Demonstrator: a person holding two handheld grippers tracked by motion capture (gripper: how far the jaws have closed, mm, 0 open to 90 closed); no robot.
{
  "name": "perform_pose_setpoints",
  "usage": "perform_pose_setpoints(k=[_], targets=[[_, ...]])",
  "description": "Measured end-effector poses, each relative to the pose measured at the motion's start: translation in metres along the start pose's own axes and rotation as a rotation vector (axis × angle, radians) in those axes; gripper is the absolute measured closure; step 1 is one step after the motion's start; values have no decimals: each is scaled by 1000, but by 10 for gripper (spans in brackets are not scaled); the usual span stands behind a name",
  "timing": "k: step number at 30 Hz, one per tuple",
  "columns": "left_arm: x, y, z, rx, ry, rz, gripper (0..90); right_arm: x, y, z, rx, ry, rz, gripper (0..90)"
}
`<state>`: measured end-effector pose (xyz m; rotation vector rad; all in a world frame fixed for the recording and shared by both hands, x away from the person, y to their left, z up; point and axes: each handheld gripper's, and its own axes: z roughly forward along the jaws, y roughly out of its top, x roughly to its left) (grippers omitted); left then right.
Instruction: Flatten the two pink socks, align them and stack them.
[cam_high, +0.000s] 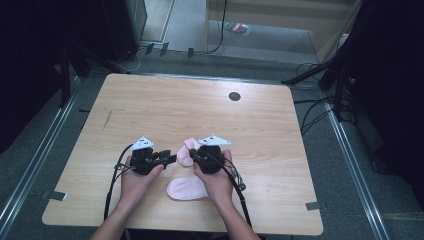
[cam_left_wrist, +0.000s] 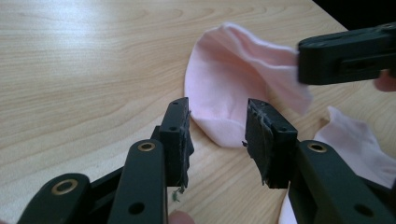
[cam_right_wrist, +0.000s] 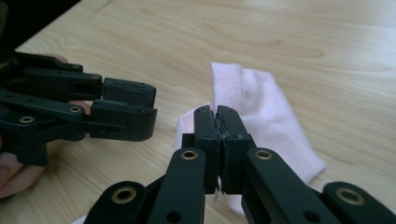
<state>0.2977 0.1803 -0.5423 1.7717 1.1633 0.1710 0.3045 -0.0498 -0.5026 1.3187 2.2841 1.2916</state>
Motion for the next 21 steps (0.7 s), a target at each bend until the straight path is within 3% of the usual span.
perform_pose_setpoints(k=[3, 8, 12, 15, 19, 21], targets=[[-2, 1, 4, 7, -2, 4, 577, -8, 3, -9, -19, 23, 41, 889], [-5, 0, 10, 31, 17, 9, 543, -32, 10, -22, -62, 44, 157, 889], [-3, -1, 11, 41, 29, 10, 543, -66, 10, -26, -82, 42, 279, 884], [-2, -1, 11, 42, 41, 4, 543, -89, 8, -25, -71, 53, 331, 875], [0, 0, 11, 35, 56, -9, 543, -115, 4, -22, -51, -17, 347, 851], [1, 1, 10, 36, 74, -10, 543, -127, 0, -22, -65, -65, 357, 756]])
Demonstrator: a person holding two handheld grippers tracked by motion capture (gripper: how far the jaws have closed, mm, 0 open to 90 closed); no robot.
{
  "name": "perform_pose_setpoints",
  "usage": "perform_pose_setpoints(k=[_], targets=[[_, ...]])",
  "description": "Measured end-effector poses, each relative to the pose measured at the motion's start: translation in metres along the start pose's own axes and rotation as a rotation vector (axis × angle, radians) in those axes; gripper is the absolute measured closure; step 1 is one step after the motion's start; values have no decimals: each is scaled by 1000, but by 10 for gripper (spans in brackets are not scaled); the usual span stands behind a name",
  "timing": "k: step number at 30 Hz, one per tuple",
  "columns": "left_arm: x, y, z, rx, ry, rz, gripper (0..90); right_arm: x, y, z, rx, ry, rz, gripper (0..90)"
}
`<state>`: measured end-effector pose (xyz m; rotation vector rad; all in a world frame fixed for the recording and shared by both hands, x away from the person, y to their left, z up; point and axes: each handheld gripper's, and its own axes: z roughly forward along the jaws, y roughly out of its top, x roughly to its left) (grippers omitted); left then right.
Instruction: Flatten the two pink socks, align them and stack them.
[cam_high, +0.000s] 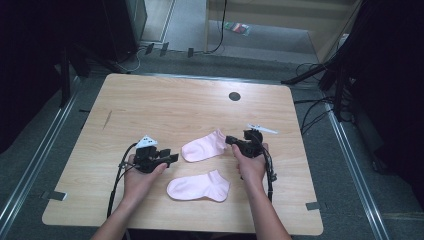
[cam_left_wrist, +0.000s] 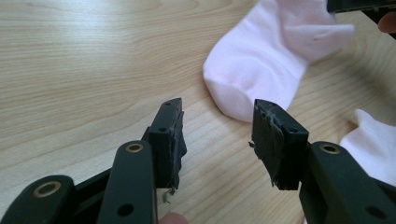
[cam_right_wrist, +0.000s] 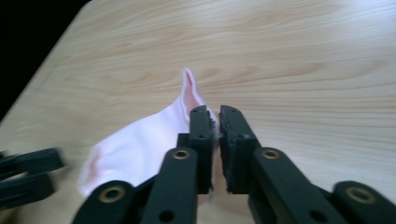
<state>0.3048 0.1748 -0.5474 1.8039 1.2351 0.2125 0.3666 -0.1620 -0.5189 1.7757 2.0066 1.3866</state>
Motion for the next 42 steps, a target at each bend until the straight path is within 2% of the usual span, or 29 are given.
perform_pose_setpoints(k=[1, 3, 4, 6, 10, 13, 15, 17, 18, 21, 22, 24, 25, 28, 30, 31, 32, 34, 35, 36, 37, 38, 40, 41, 42], targets=[[1, 0, 0, -3, 5, -10, 543, -6, 0, -1, -26, -7, 14, 709], [3, 1, -1, -9, 16, -21, 544, -15, -1, -5, -59, 12, 64, 682], [3, 2, -2, -19, 22, -22, 546, -16, -1, -6, -73, 3, 60, 678], [2, 7, -2, -20, 21, -10, 561, -14, -3, -7, -74, -27, 13, 678], [-10, 22, 1, -42, -20, 30, 615, -5, -7, 1, -49, -50, -77, 659], [-21, 30, 12, -50, -57, 84, 643, -1, -11, 9, -35, -66, -104, 673], [-22, 30, 19, -68, -87, 85, 646, 2, -14, 13, -19, -45, -134, 759], [-21, 29, 29, -47, -94, 75, 651, 7, -17, 17, 11, 35, -154, 788], [-21, 29, 33, -29, -89, 83, 648, 10, -19, 19, 22, 23, -174, 798], [-20, 25, 42, 47, -18, 122, 639, 11, -23, 26, 81, -20, -179, 807], [-18, 23, 42, 71, 13, 140, 639, 9, -24, 27, 80, -24, -179, 814], [-17, 20, 38, 68, 35, 154, 626, 7, -25, 25, 70, -28, -177, 826], [-16, 17, 36, 66, 63, 179, 617, 7, -26, 24, 74, -35, -186, 831], [-17, 11, 30, 67, 92, 253, 599, 6, -31, 20, 55, -48, -220, 849], [-20, 9, 29, 80, 95, 307, 580, 3, -33, 19, 44, -39, -199, 856], [-21, 9, 27, 81, 103, 308, 571, 2, -33, 18, 40, -32, -182, 850], [-21, 9, 25, 55, 111, 286, 550, 2, -33, 18, 39, -27, -175, 833], [-20, 11, 18, -17, 80, 214, 568, 4, -33, 16, 43, -27, -173, 776], [-21, 13, 15, -42, 68, 204, 589, 5, -33, 15, 41, -30, -182, 772], [-23, 14, 13, -65, 54, 209, 623, 6, -33, 13, 24, -21, -186, 773], [-27, 15, 11, -84, 34, 229, 694, 6, -33, 10, 6, -18, -186, 783], [-30, 17, 11, -93, 19, 259, 729, 6, -32, 8, -13, -29, -193, 798], [-35, 20, 17, -78, -13, 280, 753, 4, -29, 5, -37, -79, -192, 823], [-36, 22, 23, -43, -13, 292, 742, 2, -29, 4, -41, -97, -185, 825], [-36, 23, 29, -13, 13, 304, 716, -1, -27, 5, -44, -126, -176, 822]])
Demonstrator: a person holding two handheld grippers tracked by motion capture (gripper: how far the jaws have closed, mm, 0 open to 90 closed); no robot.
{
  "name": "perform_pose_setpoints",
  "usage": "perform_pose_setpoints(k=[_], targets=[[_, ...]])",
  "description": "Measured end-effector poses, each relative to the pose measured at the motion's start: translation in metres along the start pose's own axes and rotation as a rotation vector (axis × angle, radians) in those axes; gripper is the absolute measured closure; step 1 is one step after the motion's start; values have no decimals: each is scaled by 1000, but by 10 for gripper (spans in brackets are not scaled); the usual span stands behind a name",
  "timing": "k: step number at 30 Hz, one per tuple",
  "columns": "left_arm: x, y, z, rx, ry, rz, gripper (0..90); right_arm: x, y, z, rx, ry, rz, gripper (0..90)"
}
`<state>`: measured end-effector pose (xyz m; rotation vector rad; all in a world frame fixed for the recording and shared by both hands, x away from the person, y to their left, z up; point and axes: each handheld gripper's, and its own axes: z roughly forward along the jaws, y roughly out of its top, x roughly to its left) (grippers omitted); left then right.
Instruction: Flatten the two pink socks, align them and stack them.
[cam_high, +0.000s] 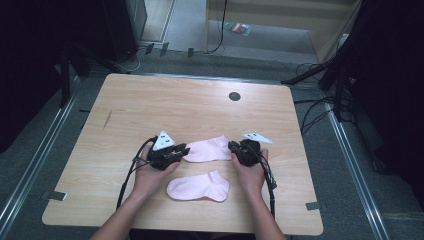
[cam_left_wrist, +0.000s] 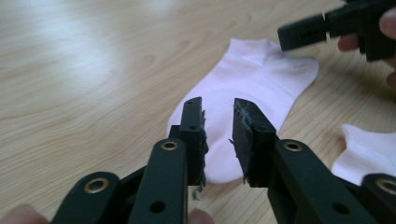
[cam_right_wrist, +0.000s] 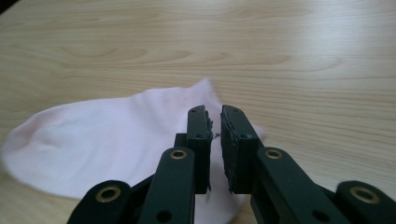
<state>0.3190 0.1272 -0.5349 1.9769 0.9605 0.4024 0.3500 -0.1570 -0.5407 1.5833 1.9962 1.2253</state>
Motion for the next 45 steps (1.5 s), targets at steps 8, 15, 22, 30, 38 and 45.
perform_pose_setpoints(k=[8, 15, 22, 30, 38, 45], targets=[[1, -12, 10, 104, 41, 47, 540, -7, -1, 5, 2, -48, -10, 626], [-2, -13, 9, 102, 11, 90, 758, 5, -5, 10, 31, -76, -119, 807], [15, -18, -1, 83, -23, -44, 882, -3, -6, 5, 54, -18, -52, 895], [23, -17, -25, 29, -12, -37, 900, -3, -6, -10, 50, -7, -53, 900], [19, -18, -61, -67, -92, -73, 896, 12, -6, -35, 15, 83, -45, 900], [3, -25, -83, -92, -175, -65, 891, 30, -11, -59, 9, 150, -58, 900]])
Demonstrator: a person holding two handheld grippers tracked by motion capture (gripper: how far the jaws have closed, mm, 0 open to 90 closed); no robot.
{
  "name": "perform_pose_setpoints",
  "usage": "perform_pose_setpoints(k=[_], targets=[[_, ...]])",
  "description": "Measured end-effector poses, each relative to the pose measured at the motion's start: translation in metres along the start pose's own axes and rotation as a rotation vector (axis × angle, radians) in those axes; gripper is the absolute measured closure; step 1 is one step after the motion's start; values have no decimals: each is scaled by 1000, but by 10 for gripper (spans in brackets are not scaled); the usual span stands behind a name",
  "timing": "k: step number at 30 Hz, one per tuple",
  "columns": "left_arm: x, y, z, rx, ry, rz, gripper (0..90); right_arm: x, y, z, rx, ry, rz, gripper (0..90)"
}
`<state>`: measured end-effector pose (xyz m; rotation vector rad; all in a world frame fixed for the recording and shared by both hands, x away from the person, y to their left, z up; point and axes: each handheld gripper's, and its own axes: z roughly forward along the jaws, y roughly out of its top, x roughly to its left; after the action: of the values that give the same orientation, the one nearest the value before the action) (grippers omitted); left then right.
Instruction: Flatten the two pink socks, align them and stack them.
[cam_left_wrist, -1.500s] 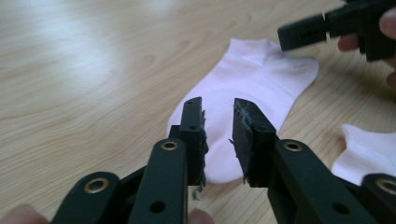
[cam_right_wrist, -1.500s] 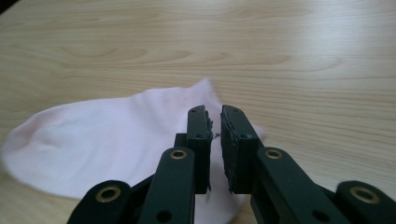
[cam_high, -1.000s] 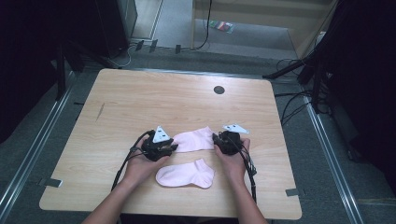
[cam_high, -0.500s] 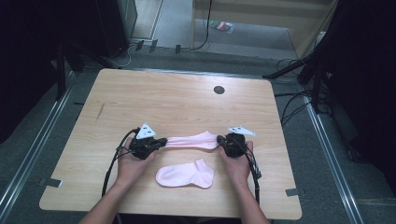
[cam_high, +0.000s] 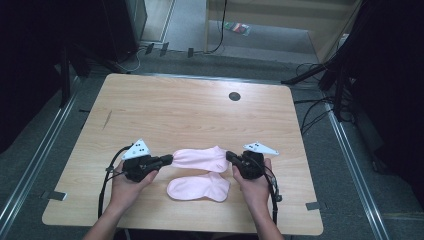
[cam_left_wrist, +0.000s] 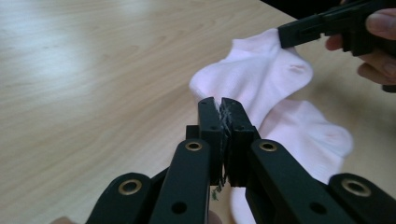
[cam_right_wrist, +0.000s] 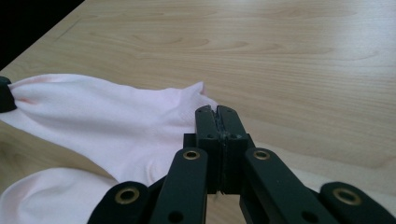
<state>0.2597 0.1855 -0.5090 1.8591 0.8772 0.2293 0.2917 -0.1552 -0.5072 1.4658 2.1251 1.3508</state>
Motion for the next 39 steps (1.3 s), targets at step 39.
perform_pose_setpoints(k=[39], targets=[[-32, -56, 3, 224, -23, 127, 806, 15, -67, -23, 108, 9, -75, 893]])
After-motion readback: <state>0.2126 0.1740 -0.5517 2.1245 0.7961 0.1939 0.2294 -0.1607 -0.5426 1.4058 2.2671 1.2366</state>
